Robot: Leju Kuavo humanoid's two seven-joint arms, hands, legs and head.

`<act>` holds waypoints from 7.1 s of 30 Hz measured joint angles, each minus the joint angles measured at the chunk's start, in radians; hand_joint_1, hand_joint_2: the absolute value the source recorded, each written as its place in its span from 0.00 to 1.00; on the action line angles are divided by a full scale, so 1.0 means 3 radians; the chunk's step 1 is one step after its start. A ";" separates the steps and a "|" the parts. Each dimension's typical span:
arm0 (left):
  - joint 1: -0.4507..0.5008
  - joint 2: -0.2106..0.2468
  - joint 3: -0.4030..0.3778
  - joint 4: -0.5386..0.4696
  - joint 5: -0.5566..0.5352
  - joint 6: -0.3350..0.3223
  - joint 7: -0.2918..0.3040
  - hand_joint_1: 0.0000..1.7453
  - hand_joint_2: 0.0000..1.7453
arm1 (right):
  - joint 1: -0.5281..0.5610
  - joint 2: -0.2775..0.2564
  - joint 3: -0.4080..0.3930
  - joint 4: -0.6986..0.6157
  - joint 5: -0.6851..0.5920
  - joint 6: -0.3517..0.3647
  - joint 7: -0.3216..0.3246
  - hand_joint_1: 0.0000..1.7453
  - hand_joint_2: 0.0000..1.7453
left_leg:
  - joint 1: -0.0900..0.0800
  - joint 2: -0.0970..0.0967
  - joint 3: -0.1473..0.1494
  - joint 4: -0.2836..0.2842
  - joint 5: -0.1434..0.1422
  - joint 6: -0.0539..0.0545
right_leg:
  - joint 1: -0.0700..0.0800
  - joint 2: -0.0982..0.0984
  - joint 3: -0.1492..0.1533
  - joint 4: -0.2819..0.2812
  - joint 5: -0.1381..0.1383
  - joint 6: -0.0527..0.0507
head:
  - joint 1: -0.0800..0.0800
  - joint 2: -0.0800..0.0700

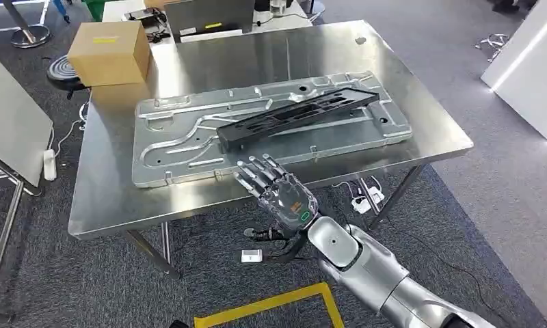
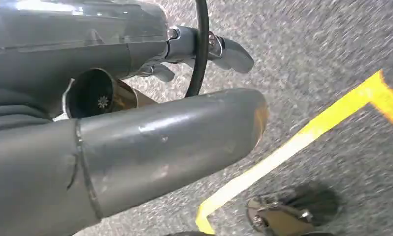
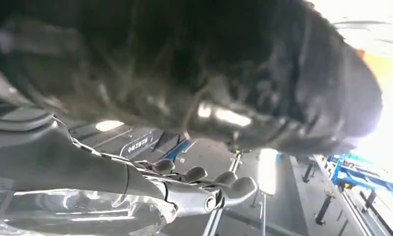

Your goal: Take the parts from the cabinet and place them on the table.

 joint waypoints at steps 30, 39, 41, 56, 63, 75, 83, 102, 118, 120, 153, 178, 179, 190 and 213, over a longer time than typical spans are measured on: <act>0.0031 -0.0006 0.0166 0.0000 0.0027 0.0092 -0.0011 0.00 0.00 | 0.1083 0.0343 -0.0889 0.1104 -0.1264 -0.0220 -0.0056 0.00 0.00 | -0.0005 -0.0002 0.0124 -0.0059 -0.0056 0.0012 | 0.0024 -0.0001 0.0074 -0.0267 0.0115 -0.0057 | 0.0004 0.0000; 0.0041 -0.0013 0.0234 -0.0001 0.0006 0.0098 0.0013 0.00 0.00 | 0.1531 0.0342 -0.1902 0.2287 -0.2214 0.0545 0.0374 0.00 0.00 | -0.0065 0.0008 -0.0259 0.0036 0.0216 -0.0052 | 0.0079 -0.0001 0.0952 -0.0887 0.0067 -0.0149 | -0.0001 0.0000; 0.0040 -0.0013 0.0253 -0.0001 0.0003 0.0079 0.0010 0.00 0.00 | 0.1675 0.0341 -0.2148 0.2432 -0.2447 0.0761 0.0497 0.00 0.00 | -0.0048 0.0007 -0.0253 0.0019 0.0252 -0.0095 | 0.0091 -0.0006 0.0948 -0.0896 0.0092 -0.0178 | 0.0004 0.0000; 0.0053 -0.0011 0.0262 -0.0001 -0.0072 0.0047 0.0014 0.00 0.00 | 0.1931 0.0388 -0.3086 0.2726 -0.2950 0.0902 0.0599 0.00 0.00 | -0.0024 -0.0135 0.0234 -0.0020 -0.0201 -0.0113 | 0.0045 0.0265 0.0559 -0.0803 0.0416 -0.0107 | 0.0003 0.0000; 0.0066 -0.0017 0.0270 0.0000 -0.0108 0.0043 0.0004 0.00 0.00 | 0.1931 0.0384 -0.3232 0.2745 -0.3019 0.0835 0.0586 0.00 0.00 | -0.0002 0.0127 0.0141 -0.0060 -0.0108 0.0004 | 0.0024 0.0041 0.0106 0.0235 -0.0126 0.0002 | 0.0011 0.0000; 0.0035 -0.0023 0.0280 -0.0001 -0.0112 0.0046 0.0010 0.00 0.00 | 0.1925 0.0384 -0.3314 0.2763 -0.3067 0.0807 0.0589 0.00 0.00 | -0.0001 0.0064 -0.0033 0.0387 -0.0433 -0.0176 | 0.0026 -0.0016 0.0641 -0.0825 0.0330 -0.0189 | 0.0008 0.0000; 0.0066 -0.0020 0.0282 0.0000 -0.0118 0.0045 0.0070 0.00 0.00 | 0.1929 0.0402 -0.3382 0.2773 -0.3119 0.0813 0.0608 0.00 0.00 | 0.0000 -0.0273 0.0095 0.0115 -0.0164 -0.0107 | 0.0037 0.0309 0.0585 -0.0760 0.0345 -0.0185 | 0.0010 0.0000; 0.0049 -0.0033 0.0287 0.0000 -0.0160 0.0001 0.0281 0.00 0.00 | 0.1938 0.0412 -0.3524 0.2787 -0.3180 0.0837 0.0711 0.00 0.00 | -0.0025 0.0374 0.0189 -0.0012 -0.0185 -0.0124 | 0.0056 -0.0116 0.0567 -0.0762 0.0324 -0.0093 | 0.0019 0.0000; 0.0054 -0.0033 0.0306 -0.0001 -0.0182 0.0008 0.0296 0.00 0.00 | 0.1948 0.0435 -0.3600 0.2795 -0.3181 0.0835 0.0720 0.00 0.00 | 0.0008 -0.0158 0.0114 0.0040 -0.0169 -0.0058 | 0.0026 0.0466 0.0491 -0.0749 0.0401 -0.0054 | 0.0018 0.0000; 0.0049 -0.0033 0.0306 -0.0001 -0.0193 0.0011 0.0287 0.00 0.00 | 0.1952 0.0432 -0.3606 0.2797 -0.3181 0.0833 0.0716 0.00 0.00 | 0.0017 -0.0072 0.0133 -0.0010 -0.0133 -0.0007 | 0.0039 0.0182 0.0428 -0.0589 0.0277 -0.0042 | 0.0027 0.0000; 0.0056 -0.0069 0.0426 -0.0003 -0.0113 -0.0017 0.0266 0.00 0.00 | 0.1917 0.0435 -0.3665 0.2799 -0.3161 0.0835 0.0683 0.00 0.00 | -0.0003 0.0039 0.0103 -0.0012 -0.0110 0.0005 | 0.0038 0.0055 0.0117 0.0051 -0.0049 -0.0024 | 0.0038 0.0000; 0.0025 -0.0078 0.0434 -0.0003 -0.0151 -0.0006 0.0272 0.00 0.00 | 0.1938 0.0444 -0.3675 0.2799 -0.3003 0.0881 0.0660 0.00 0.00 | -0.0012 -0.0128 0.0032 0.0055 -0.0139 -0.0100 | 0.0075 0.0327 0.0560 -0.0752 0.0342 -0.0185 | 0.0037 0.0000; 0.0029 -0.0075 0.0436 -0.0003 -0.0158 -0.0006 0.0280 0.00 0.00 | 0.1939 0.0444 -0.3672 0.2800 -0.3002 0.0891 0.0661 0.00 0.00 | -0.0019 -0.0128 0.0034 0.0056 -0.0137 -0.0095 | 0.0072 0.0325 0.0565 -0.0758 0.0342 -0.0178 | 0.0036 0.0000; 0.0024 -0.0074 0.0444 -0.0003 -0.0168 -0.0006 0.0294 0.00 0.00 | 0.1932 0.0451 -0.3655 0.2800 -0.2981 0.0899 0.0663 0.00 0.00 | -0.0049 -0.0133 0.0032 0.0088 -0.0141 -0.0047 | 0.0044 0.0324 0.0584 -0.0821 0.0370 -0.0102 | 0.0036 0.0000; 0.0035 -0.0066 0.0445 -0.0003 -0.0225 -0.0001 0.0304 0.00 0.00 | 0.1926 0.0474 -0.3653 0.2800 -0.2968 0.0910 0.0664 0.00 0.00 | 0.0050 0.0017 -0.0264 0.0913 -0.0649 -0.0177 | 0.0014 0.0033 0.0598 -0.0737 0.0278 -0.0166 | 0.0036 0.0000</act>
